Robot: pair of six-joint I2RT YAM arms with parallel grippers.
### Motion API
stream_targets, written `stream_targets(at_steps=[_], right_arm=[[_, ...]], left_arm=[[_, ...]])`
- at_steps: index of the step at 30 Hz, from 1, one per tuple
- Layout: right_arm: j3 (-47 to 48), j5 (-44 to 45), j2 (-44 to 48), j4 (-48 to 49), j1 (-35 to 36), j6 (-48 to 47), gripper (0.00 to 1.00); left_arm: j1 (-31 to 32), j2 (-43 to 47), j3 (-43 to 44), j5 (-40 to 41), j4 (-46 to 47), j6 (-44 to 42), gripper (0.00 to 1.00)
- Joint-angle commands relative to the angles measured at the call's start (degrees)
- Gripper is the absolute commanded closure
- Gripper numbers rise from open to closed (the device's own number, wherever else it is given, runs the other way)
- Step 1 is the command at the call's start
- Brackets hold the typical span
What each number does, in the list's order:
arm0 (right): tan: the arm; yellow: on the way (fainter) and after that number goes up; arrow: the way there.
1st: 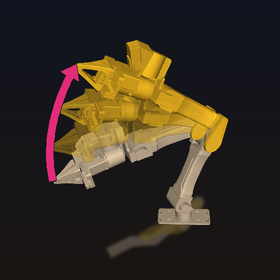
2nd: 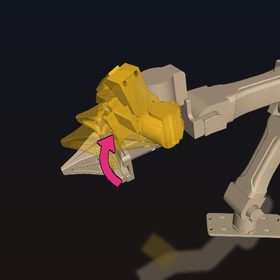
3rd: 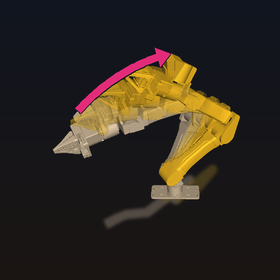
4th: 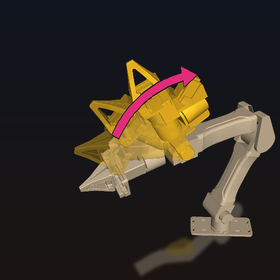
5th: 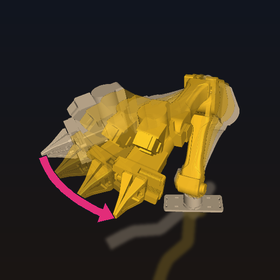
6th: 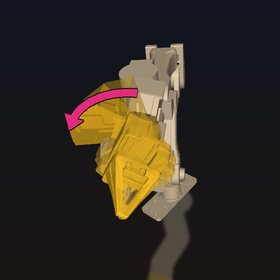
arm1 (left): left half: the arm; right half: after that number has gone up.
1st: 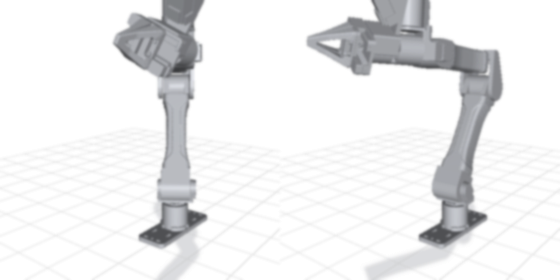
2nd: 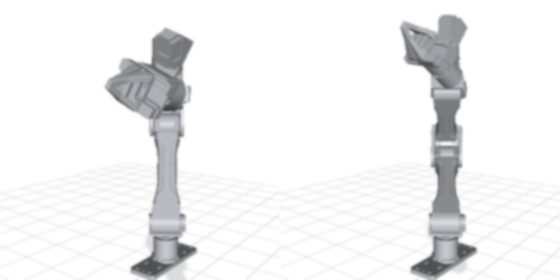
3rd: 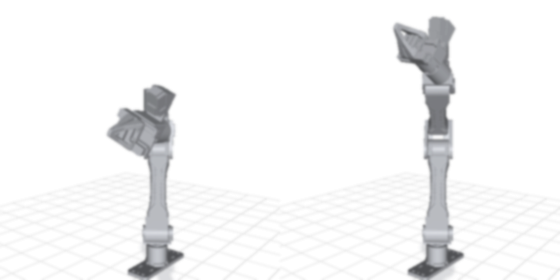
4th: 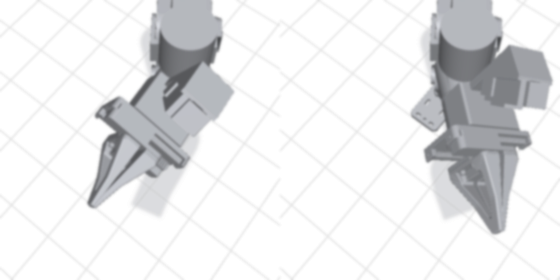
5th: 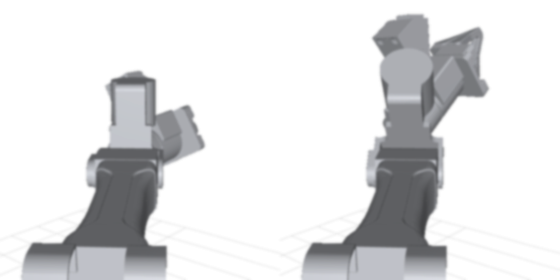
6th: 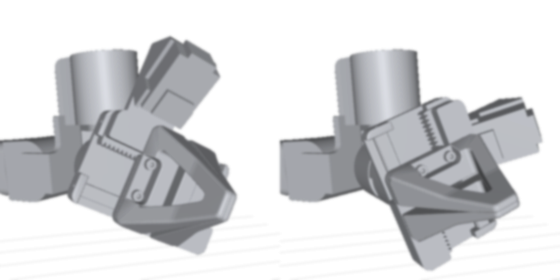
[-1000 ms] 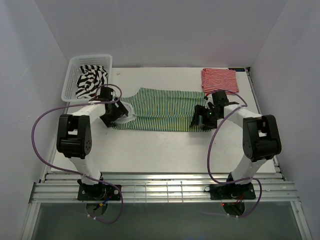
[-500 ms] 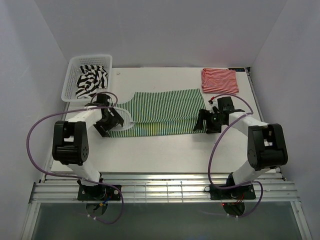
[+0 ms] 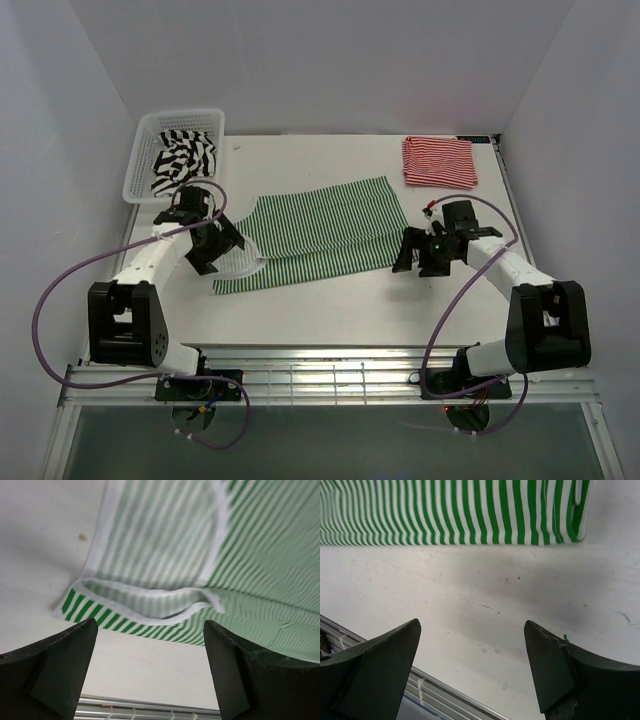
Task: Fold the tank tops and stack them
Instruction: Fold the tank top
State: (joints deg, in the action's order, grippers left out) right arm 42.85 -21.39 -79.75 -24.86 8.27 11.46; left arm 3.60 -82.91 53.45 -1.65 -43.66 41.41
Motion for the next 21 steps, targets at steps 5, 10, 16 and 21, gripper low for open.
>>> stream_targets(at_steps=[5, 10, 16, 21], right_arm=[[23.04, 0.19, -3.98, 0.25, 1.39, -2.67, 0.1], [41.49, 5.12, -17.79, 1.04, 2.1, -6.97, 0.1], [71.37, 4.25, -38.62, -3.78, 2.62, -11.11, 0.1], [85.72, 6.88, -51.2, -2.31, 2.89, -13.92, 0.1]], left_arm=[[0.27, -2.94, 16.59, -2.65, 2.95, -0.71, 0.02], [1.5, -13.92, 28.6, -4.68, 8.06, -4.66, 0.02], [2.91, -31.58, 44.35, -3.8, 9.47, -11.5, 0.02], [3.61, -41.79, 56.04, -3.71, 8.86, -14.51, 0.02]])
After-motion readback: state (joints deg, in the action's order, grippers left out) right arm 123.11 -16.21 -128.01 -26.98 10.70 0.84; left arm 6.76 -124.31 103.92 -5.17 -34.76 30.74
